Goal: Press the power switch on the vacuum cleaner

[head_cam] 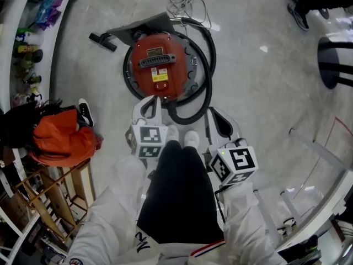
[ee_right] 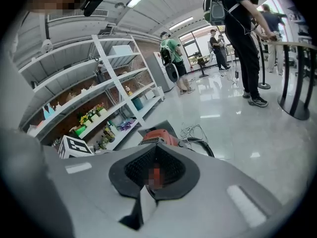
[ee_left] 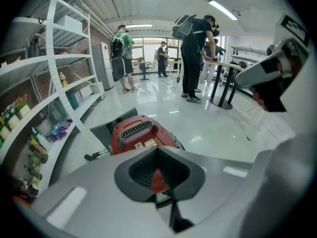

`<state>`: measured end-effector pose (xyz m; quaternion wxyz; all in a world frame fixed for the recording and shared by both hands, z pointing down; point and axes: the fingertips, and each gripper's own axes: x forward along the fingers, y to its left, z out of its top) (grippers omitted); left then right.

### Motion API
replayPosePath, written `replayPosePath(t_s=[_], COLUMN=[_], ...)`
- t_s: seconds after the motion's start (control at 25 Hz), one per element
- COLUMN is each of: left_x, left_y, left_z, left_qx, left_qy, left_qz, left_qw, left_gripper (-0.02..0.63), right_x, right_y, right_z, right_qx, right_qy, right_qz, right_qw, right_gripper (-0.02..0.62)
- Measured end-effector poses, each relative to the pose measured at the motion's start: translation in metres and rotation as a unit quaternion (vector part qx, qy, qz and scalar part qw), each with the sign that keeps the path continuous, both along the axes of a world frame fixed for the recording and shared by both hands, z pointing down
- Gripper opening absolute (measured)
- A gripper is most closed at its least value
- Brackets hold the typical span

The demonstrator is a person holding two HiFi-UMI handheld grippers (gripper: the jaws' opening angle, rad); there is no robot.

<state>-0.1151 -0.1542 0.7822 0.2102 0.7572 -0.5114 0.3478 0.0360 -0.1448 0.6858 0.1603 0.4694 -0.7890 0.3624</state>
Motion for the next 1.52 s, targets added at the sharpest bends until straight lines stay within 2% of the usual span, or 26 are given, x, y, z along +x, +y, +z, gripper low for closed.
replayPosePath(t_s=[0.32,1.2,1.52], left_x=[-0.002,-0.011,-0.013], left_y=[0.002,-0.013,-0.016], left_z=[0.034,0.08,0.085], left_qx=[-0.031,-0.056,-0.062], left_qy=[-0.012,-0.077,-0.084], left_qz=[-0.004,0.013,0.016], left_qw=[0.9995,0.9954,0.9944], left_gripper=[0.0,0.0,0.0], right_x=[0.006,0.019,0.013], right_y=[0.0,0.007,0.011], right_z=[0.0,0.005,0.007], right_qx=[-0.003,-0.012,-0.018], right_qy=[0.0,0.0,-0.002], right_qz=[0.007,0.025,0.021], right_qw=[1.0,1.0,1.0], right_gripper=[0.002,0.002,0.002])
